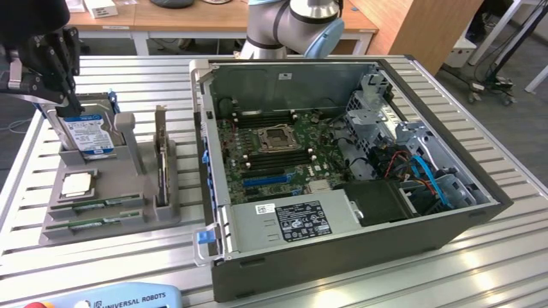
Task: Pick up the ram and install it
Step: 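Pick up the ram and move it above insertion slot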
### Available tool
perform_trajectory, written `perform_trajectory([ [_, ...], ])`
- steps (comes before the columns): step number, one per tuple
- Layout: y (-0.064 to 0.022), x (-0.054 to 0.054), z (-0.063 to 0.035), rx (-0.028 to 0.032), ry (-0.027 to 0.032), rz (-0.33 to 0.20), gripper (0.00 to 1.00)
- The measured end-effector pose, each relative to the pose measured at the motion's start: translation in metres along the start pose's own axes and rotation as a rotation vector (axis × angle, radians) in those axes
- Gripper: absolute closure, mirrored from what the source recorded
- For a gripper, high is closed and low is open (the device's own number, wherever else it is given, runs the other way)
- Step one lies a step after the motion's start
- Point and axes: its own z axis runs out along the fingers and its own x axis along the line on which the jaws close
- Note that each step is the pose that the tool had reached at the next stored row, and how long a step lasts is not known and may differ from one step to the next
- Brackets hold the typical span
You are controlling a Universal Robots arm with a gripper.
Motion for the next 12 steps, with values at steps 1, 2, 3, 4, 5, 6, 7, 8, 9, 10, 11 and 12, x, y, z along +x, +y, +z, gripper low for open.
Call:
perform_trajectory([
  [1,0.0000,0.0000,0.0001,-0.0001,0.0003,-0.007,0.90],
  [2,0.0000,0.0000,0.0001,-0.0004,0.0007,-0.015,0.90],
  [3,0.0000,0.0000,0.0002,-0.0006,0.0011,-0.025,0.90],
  [4,0.0000,0.0000,0.0004,-0.0008,0.0014,-0.034,0.90],
  [5,0.0000,0.0000,0.0004,-0.0009,0.0019,-0.043,0.90],
  [6,0.0000,0.0000,0.0004,-0.0011,0.0021,-0.048,0.90],
  [7,0.0000,0.0000,0.0004,-0.0012,0.0023,-0.050,0.90],
  [8,0.0000,0.0000,0.0004,-0.0013,0.0024,-0.051,0.90],
  [9,0.0000,0.0000,0.0004,-0.0012,0.0024,-0.051,0.90],
  [10,0.0000,0.0000,0.0004,-0.0012,0.0023,-0.051,0.90],
  [11,0.0000,0.0000,0.0004,-0.0012,0.0023,-0.051,0.90],
  [12,0.0000,0.0000,0.0004,-0.0012,0.0023,-0.051,0.90],
])
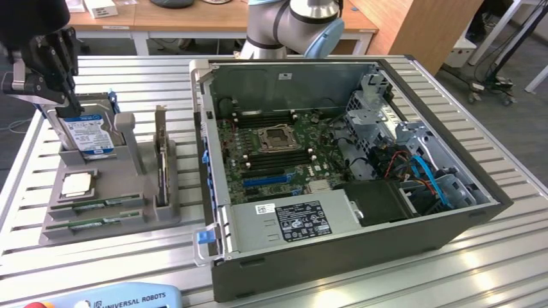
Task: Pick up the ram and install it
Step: 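Pick up the ram and move it above insertion slot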
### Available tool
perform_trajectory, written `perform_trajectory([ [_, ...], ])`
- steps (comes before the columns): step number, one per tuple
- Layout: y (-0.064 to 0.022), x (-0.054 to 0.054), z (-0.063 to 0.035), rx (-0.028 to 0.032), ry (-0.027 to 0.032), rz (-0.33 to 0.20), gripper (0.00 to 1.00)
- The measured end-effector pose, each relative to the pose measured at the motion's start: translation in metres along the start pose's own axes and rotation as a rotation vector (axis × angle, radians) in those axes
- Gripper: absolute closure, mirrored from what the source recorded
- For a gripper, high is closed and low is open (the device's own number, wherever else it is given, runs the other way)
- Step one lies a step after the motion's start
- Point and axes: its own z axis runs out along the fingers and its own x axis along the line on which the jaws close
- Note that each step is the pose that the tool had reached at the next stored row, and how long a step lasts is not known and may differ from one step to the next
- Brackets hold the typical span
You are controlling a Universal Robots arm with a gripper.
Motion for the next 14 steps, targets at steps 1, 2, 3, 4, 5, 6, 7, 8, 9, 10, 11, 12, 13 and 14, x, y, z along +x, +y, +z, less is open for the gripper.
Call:
perform_trajectory([
  [1,0.0000,0.0000,0.0000,0.0000,0.0000,0.000,0.90],
  [2,0.0000,0.0000,0.0000,0.0000,0.0000,0.000,0.90],
  [3,0.0000,0.0000,0.0000,0.0000,0.0000,0.000,0.90],
  [4,0.0000,0.0000,0.0000,0.0000,0.0000,0.000,0.90],
  [5,0.0000,0.0000,0.0000,0.0000,0.0000,0.000,0.90],
  [6,0.0000,0.0000,0.0000,0.0000,0.0000,0.000,0.90],
  [7,0.0000,0.0000,0.0000,0.0000,0.0000,0.000,0.90],
  [8,0.0000,0.0000,0.0000,-0.0001,0.0000,0.000,0.90],
  [9,0.0000,0.0000,0.0000,-0.0001,0.0000,0.000,0.89],
  [10,0.0000,0.0000,0.0000,0.0000,0.0000,0.000,0.89],
  [11,0.0000,0.0000,0.0000,0.0000,0.0000,0.000,0.83],
  [12,0.0000,0.0000,0.0000,0.0000,0.0000,0.000,0.83],
  [13,0.0000,0.0000,0.0000,0.0000,0.0000,0.000,0.76],
  [14,0.0000,0.0000,0.0000,0.0000,0.0000,0.000,0.76],
])
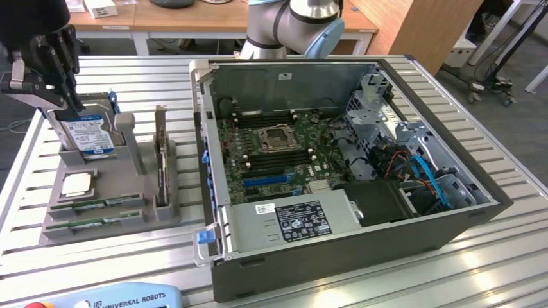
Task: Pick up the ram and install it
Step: 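Pick up the ram and move it above insertion slot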
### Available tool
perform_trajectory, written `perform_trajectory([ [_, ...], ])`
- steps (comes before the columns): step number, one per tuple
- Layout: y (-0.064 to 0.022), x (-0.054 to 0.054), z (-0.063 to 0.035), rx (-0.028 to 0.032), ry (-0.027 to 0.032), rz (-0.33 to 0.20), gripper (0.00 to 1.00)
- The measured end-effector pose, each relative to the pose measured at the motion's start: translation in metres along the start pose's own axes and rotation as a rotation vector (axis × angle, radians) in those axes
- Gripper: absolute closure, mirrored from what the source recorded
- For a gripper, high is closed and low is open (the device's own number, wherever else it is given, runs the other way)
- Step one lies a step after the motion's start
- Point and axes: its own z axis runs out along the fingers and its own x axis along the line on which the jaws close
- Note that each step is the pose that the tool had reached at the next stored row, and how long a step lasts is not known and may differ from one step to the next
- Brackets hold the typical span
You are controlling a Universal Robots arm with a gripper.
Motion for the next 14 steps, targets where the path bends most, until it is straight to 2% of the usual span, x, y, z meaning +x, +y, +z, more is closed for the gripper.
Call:
perform_trajectory([
  [6,0.0000,0.0000,0.0000,0.0000,0.0000,0.000,0.75],
  [7,0.0000,0.0000,0.0000,0.0000,0.0000,0.000,0.69],
  [14,0.0000,0.0000,0.0000,0.0000,0.0000,0.000,0.69],
])
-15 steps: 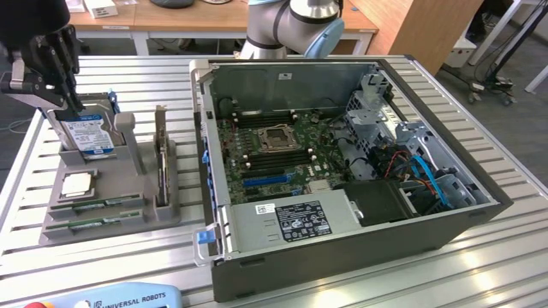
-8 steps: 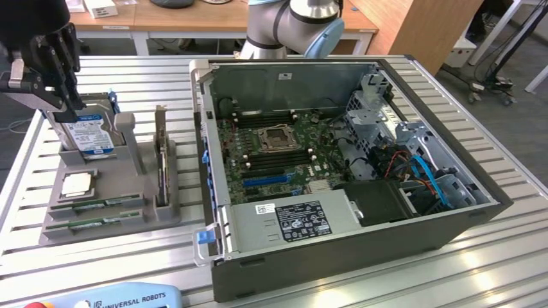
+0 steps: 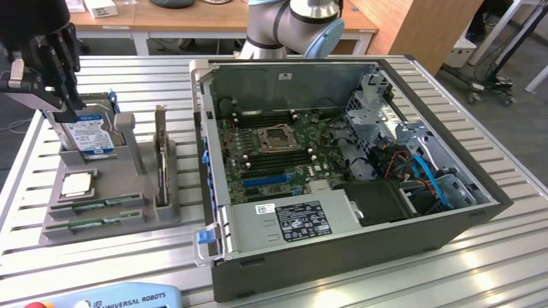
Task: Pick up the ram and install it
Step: 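Pick up the ram and move it above insertion slot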
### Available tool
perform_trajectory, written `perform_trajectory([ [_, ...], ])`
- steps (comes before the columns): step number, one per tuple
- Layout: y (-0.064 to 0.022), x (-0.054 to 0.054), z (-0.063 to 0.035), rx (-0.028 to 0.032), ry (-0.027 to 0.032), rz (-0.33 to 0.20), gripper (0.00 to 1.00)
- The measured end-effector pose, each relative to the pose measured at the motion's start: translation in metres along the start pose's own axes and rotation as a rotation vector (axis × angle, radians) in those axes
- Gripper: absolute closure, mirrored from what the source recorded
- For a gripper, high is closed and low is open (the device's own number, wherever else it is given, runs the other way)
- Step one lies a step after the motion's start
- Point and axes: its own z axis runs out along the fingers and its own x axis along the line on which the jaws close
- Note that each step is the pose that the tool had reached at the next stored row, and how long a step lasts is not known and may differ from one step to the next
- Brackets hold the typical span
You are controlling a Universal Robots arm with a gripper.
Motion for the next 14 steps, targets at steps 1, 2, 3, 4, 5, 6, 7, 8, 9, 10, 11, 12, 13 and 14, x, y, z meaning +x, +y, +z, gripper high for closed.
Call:
perform_trajectory([
  [1,0.0000,0.0000,0.0000,0.0000,0.0000,0.000,0.69],
  [2,0.0000,0.0000,0.0000,0.0000,0.0000,0.000,0.69],
  [3,0.0000,0.0000,0.0000,0.0000,0.0000,0.000,0.69],
  [4,0.0000,0.0000,0.0000,0.0000,0.0000,0.000,0.69],
  [5,0.0000,0.0000,0.0000,0.0000,0.0001,0.000,0.69],
  [6,0.0000,0.0000,0.0001,0.0000,0.0000,0.000,0.69],
  [7,0.0000,0.0000,0.0001,0.0000,0.0000,0.000,0.69],
  [8,-0.0001,0.0000,0.0005,0.0001,-0.0001,0.000,0.69],
  [9,-0.0001,0.0000,0.0011,0.0002,-0.0002,-0.001,0.69],
  [10,-0.0001,0.0000,0.0019,0.0001,-0.0001,-0.002,0.69],
  [11,-0.0001,0.0001,0.0028,0.0000,0.0000,-0.003,0.69],
  [12,-0.0002,0.0001,0.0040,0.0000,0.0001,-0.003,0.69],
  [13,-0.0003,0.0001,0.0049,0.0000,0.0001,-0.004,0.69],
  [14,-0.0003,0.0002,0.0058,-0.0001,0.0002,-0.005,0.69],
])
